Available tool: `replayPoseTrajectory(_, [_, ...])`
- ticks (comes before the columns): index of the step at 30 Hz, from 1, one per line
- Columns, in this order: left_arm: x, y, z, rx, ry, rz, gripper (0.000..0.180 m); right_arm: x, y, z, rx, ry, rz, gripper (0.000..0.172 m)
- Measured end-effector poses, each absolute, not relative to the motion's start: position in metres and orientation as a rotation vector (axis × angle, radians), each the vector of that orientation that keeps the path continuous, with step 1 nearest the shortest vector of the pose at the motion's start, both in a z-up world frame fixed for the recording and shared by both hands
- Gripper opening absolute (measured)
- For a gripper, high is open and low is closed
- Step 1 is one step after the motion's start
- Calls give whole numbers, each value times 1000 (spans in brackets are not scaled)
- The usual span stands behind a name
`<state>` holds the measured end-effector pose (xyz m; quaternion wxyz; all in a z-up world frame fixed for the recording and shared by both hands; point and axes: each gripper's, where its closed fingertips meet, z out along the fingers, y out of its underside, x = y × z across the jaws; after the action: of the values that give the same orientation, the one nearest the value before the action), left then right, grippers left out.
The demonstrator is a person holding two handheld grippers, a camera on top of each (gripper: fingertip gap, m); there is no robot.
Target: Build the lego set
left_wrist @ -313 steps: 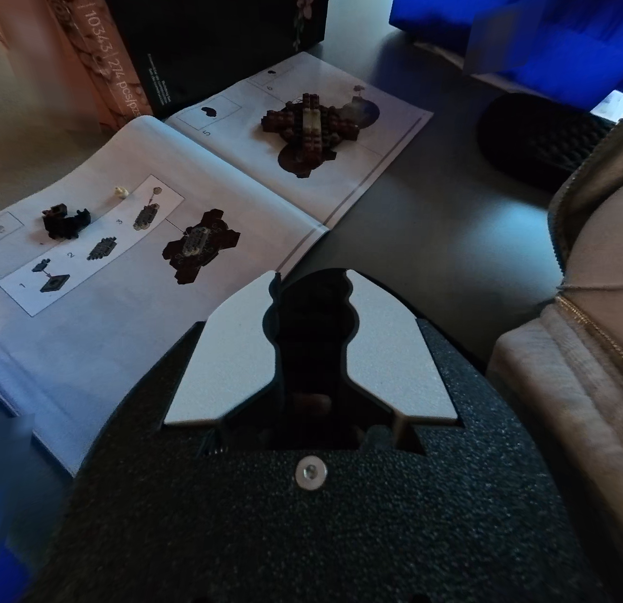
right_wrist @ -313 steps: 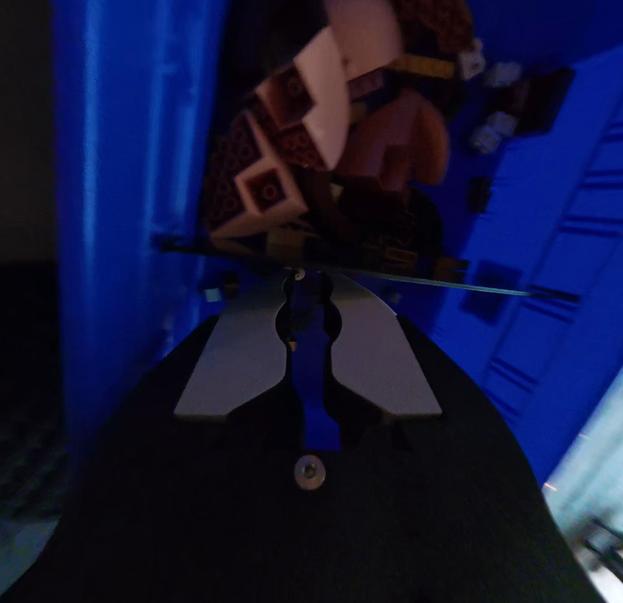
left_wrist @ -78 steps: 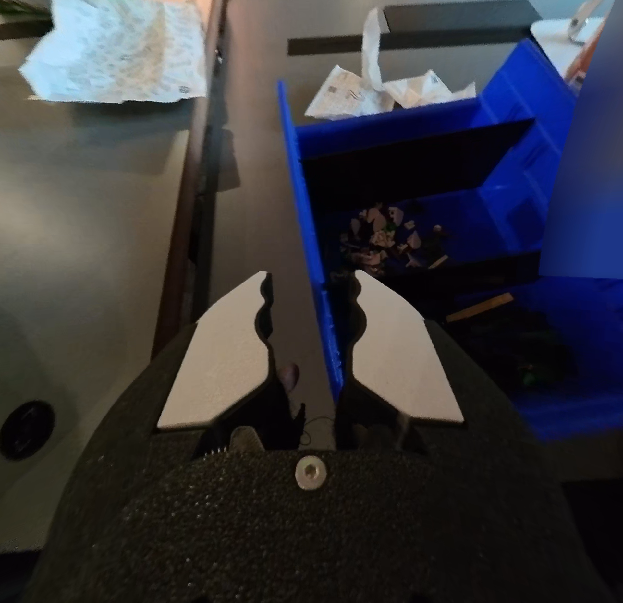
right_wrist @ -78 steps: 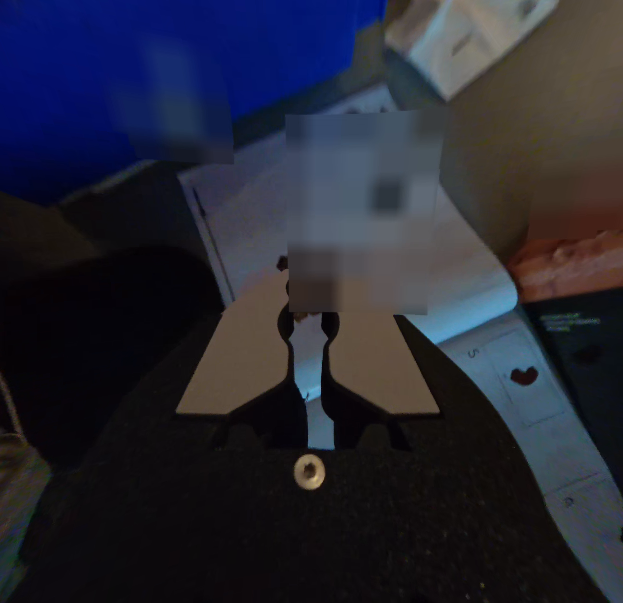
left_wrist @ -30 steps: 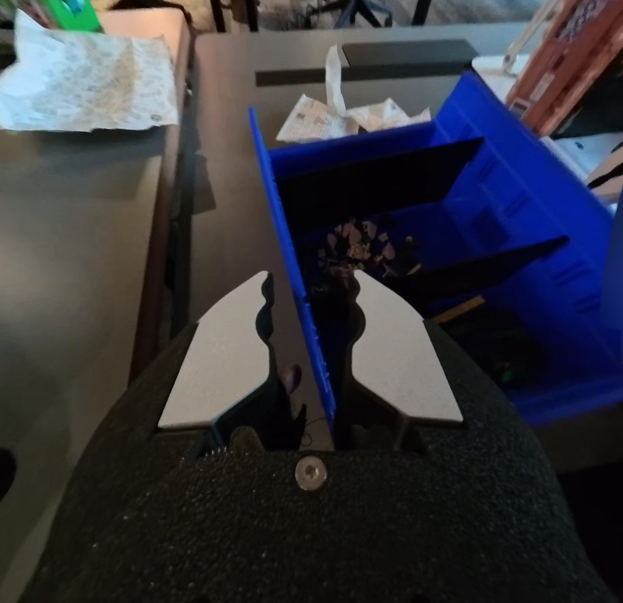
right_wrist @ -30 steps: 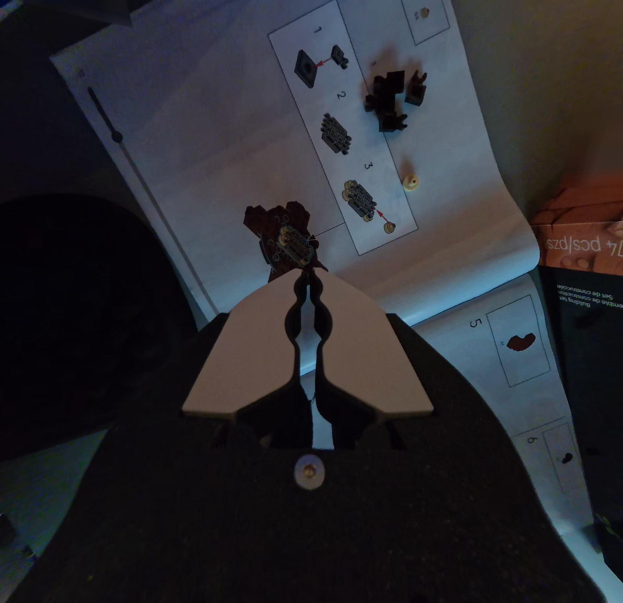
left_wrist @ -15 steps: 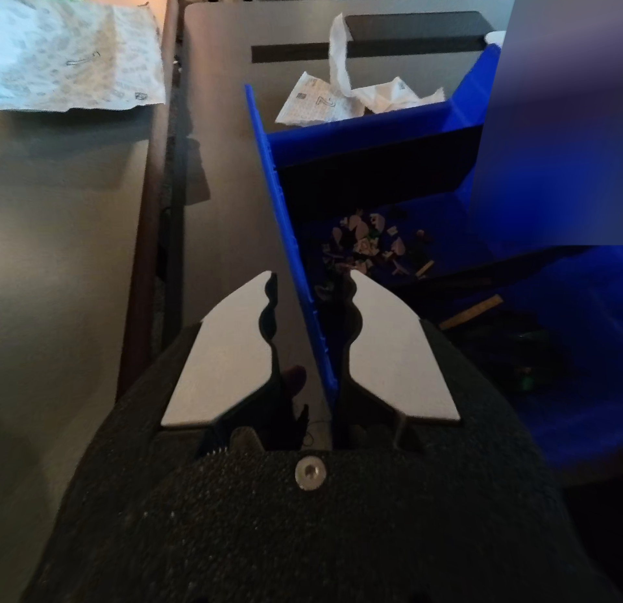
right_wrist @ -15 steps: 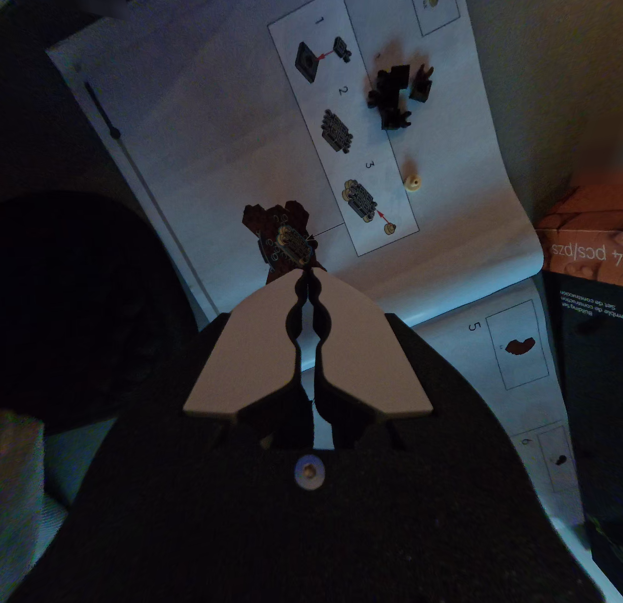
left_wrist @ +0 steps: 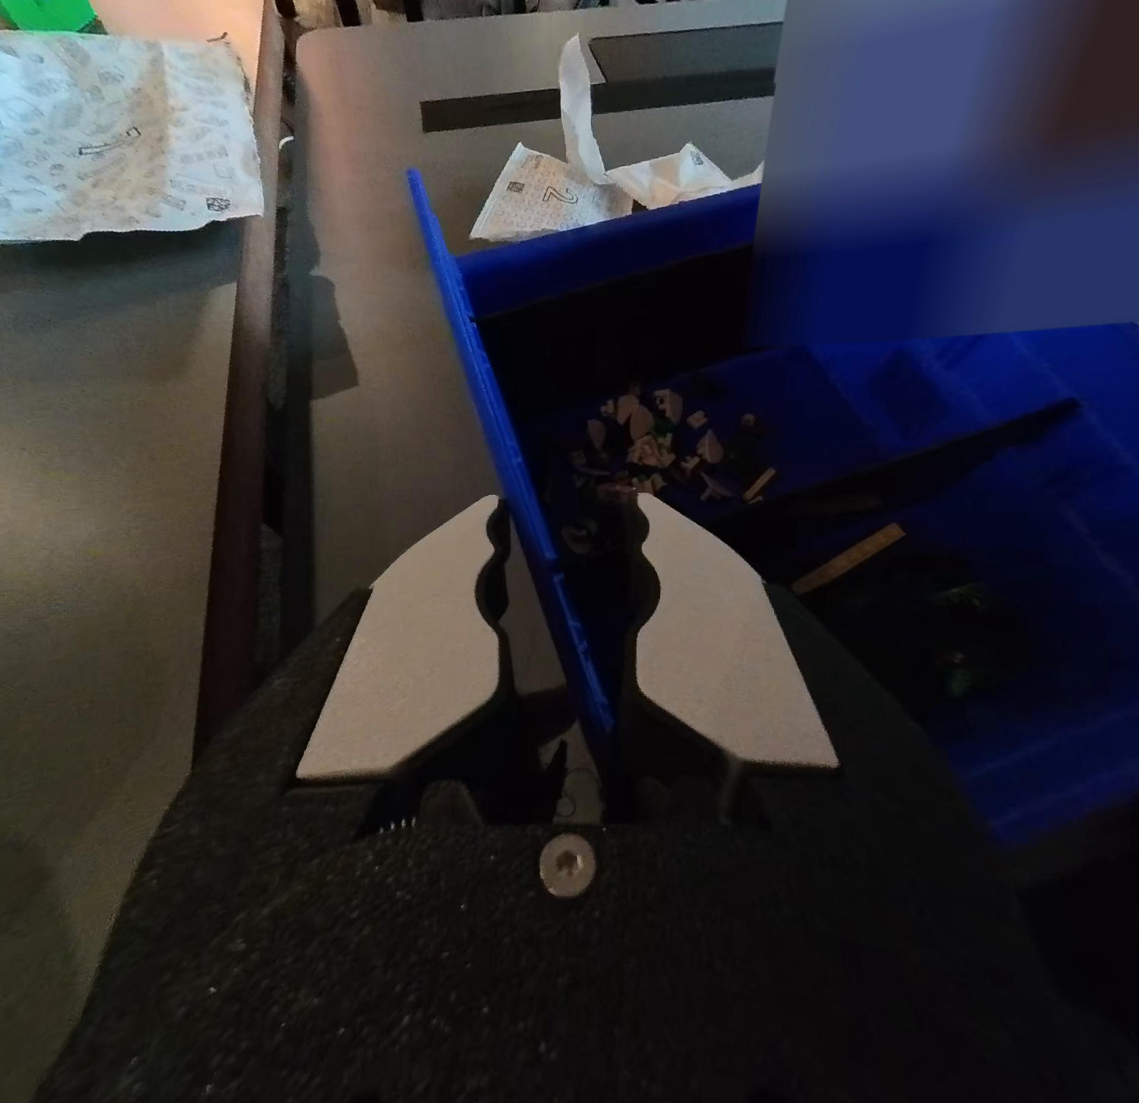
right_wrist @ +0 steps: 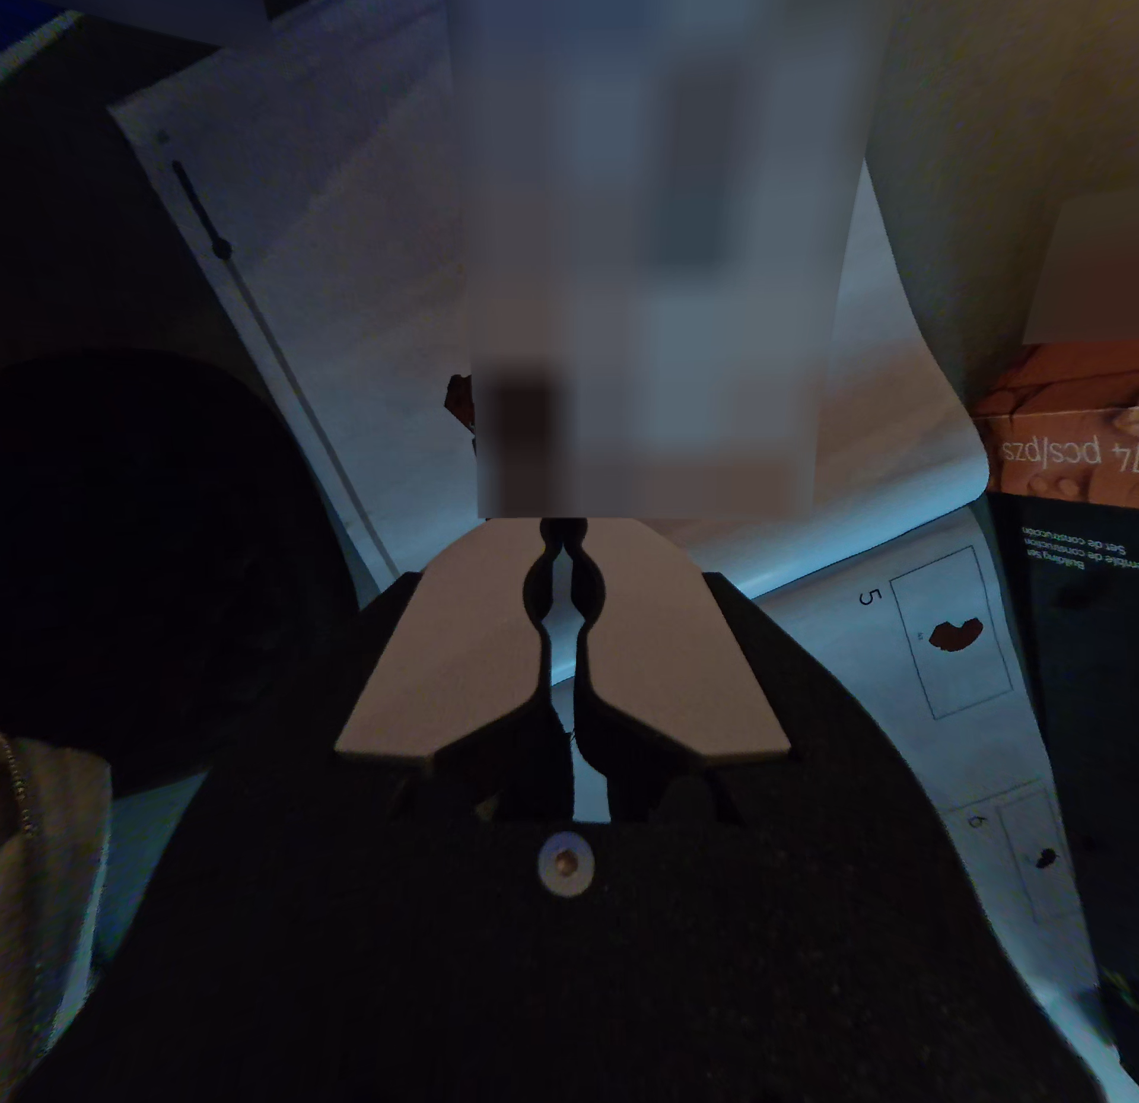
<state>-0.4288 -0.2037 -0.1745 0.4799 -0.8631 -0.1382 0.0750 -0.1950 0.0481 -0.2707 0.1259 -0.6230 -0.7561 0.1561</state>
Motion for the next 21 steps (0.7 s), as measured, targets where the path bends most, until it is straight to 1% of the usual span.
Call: replayPoseTrajectory(21, [-427, -203, -175, -2092, -313, 161, 40, -195, 48, -271, -1820, -2204, 546, 0])
